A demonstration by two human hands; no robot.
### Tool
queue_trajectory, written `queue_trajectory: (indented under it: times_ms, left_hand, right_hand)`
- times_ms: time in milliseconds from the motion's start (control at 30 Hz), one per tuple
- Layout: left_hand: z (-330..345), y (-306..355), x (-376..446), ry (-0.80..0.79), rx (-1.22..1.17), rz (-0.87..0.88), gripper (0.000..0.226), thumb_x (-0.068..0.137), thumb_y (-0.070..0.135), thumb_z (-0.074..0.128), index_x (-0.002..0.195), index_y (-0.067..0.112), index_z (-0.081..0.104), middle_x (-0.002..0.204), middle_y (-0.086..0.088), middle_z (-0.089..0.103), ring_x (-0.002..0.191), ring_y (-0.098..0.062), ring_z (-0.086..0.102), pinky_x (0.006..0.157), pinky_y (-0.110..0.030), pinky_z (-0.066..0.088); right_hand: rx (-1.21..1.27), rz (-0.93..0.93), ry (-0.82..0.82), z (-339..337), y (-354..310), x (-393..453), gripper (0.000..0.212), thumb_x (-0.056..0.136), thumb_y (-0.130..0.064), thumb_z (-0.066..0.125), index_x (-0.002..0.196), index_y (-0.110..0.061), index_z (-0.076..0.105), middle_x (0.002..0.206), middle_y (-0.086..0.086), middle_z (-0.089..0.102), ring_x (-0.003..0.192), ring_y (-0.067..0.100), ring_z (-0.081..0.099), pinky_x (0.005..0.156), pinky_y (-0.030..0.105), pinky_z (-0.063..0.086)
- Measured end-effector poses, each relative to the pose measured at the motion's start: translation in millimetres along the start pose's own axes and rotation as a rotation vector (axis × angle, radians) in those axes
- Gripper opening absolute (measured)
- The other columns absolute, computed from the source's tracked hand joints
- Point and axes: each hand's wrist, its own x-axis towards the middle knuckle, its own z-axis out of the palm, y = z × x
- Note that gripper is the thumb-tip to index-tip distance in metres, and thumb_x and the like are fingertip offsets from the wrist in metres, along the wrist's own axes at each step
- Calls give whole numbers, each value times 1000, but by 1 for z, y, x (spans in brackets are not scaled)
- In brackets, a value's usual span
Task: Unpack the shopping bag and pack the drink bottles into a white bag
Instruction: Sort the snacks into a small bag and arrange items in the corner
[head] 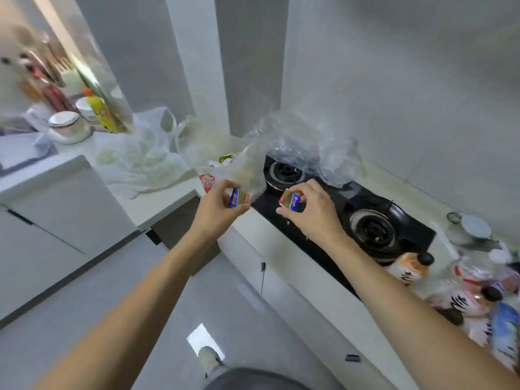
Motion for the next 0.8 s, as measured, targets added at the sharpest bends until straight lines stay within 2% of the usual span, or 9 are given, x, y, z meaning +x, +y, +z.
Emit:
queue_trajectory:
  times_ms: [100,267,333,400,533,633,800]
  left_hand:
    - [-49,-38,19,7,-10,-36,46,79,30,87,116,30,60,81,5,66,66,-4,60,65,-25,47]
    - [-106,-79,61,-7,-4,-75,53,74,23,90,118,28,61,78,1,70,63,-7,62,70,-37,56]
    - [-117,-88,83,-11,2,-69,56,73,23,91,119,26,61,82,0,71,68,-11,66,74,-40,58]
    - [-122,-93,107,-11,8,-68,57,73,25,91,121,25,60,85,1,72,71,-11,68,75,-37,60]
    - [-121,-99,161,-21,58,-62,55,76,31,89,122,26,58,85,6,71,73,-8,67,69,-28,55]
    - [-117,-101,202,-36,79,-71,53,76,31,88,120,26,58,80,10,67,69,-5,63,64,-22,46]
    - [-103,-107,263,-81,116,-80,55,76,28,89,122,21,59,84,11,64,75,-5,62,68,-23,50]
  right_hand:
    - [-12,-21,-40,52,-34,31,49,73,-48,88,108,-20,68,105,-6,57,97,15,62,87,41,55]
    - [-122,-69,-24,120,-72,82,53,72,-54,87,108,-19,69,103,-5,58,96,19,58,87,44,52]
    - [-217,-74,-7,137,-82,102,53,75,-57,82,110,-20,68,107,-5,59,104,21,56,92,43,47]
    - [-307,-108,35,150,-90,127,51,77,-55,79,113,-21,68,111,-4,59,110,22,54,94,41,42]
    - [-458,-160,83,167,-90,184,54,79,-59,79,113,-20,66,110,-2,60,108,23,53,91,42,41]
    - [-500,-159,34,177,-82,223,55,76,-58,83,108,-16,66,111,3,61,109,28,54,89,44,40]
    - [-583,-137,-78,185,-65,264,54,81,-54,78,114,-14,65,114,5,61,111,29,55,93,44,40]
